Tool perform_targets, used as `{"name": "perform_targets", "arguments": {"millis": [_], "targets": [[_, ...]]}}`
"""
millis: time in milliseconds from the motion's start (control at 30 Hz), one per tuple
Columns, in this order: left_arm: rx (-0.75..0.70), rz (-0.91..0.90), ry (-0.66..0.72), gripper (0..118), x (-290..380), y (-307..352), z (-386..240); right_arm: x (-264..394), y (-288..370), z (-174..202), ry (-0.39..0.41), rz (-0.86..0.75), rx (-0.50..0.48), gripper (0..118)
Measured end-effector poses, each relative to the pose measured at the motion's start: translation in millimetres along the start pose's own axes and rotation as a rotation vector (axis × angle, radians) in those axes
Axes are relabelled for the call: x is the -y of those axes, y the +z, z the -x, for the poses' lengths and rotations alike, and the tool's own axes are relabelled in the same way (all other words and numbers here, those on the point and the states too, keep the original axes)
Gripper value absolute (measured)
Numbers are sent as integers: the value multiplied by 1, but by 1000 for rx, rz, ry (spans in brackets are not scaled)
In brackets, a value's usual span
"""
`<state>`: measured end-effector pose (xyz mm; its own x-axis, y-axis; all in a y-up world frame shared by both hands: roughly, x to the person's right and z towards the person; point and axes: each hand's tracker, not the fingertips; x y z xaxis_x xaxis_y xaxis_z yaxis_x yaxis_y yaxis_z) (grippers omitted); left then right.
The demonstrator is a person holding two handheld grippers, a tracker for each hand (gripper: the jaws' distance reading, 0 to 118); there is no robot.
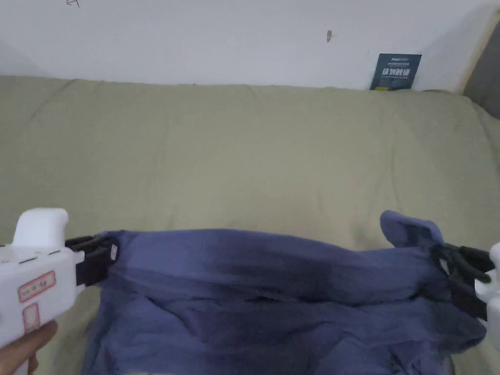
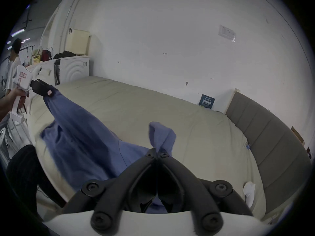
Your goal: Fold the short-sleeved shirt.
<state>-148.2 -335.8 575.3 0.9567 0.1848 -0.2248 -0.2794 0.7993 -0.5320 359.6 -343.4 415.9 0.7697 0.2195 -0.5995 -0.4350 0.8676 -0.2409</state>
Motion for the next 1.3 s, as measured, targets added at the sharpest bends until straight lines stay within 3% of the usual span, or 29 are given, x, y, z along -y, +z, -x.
{"name": "perform_targets", "arguments": {"millis": [233,333,467,500,533,567,600,667,833,867,900,967,1000,1133,1167,1200,1233,1267,1300], "targets": [[3,211,91,5,88,1,12,82,16,19,-174,187,13,1],[-21,220,70,5,103,-11,13,102,10,21,-212,263,49,1],[-13,218,93,7,106,-24,11,100,0,21,-257,264,26,3],[-15,211,94,22,105,-24,10,97,0,21,-272,249,24,13],[-16,215,86,70,104,-24,10,93,1,21,-276,251,42,54],[-20,219,73,105,104,-18,7,88,6,23,-280,251,73,93],[-54,133,19,118,102,-1,1,82,17,24,-287,206,97,118],[-40,31,-32,118,96,28,-4,73,40,27,-301,84,82,117],[-38,19,38,118,105,66,4,57,78,54,-379,102,78,116],[-57,46,78,117,105,67,11,56,84,59,-427,110,22,111],[-53,83,115,107,107,65,21,56,90,65,-485,92,-19,96],[-46,137,225,0,111,58,42,62,92,78,-546,98,25,0],[-58,150,279,0,114,47,54,65,95,83,-549,107,58,0],[94,136,470,0,119,26,92,74,99,93,-573,117,33,0],[144,141,497,10,120,18,103,74,102,95,-575,123,28,0],[200,164,533,36,121,10,116,76,102,96,-577,130,26,0],[232,184,568,91,122,1,126,77,103,97,-576,136,31,0],[273,242,611,118,117,-6,130,78,103,98,-576,141,36,0],[337,303,652,118,123,-16,136,80,107,95,-577,141,38,0]]}}
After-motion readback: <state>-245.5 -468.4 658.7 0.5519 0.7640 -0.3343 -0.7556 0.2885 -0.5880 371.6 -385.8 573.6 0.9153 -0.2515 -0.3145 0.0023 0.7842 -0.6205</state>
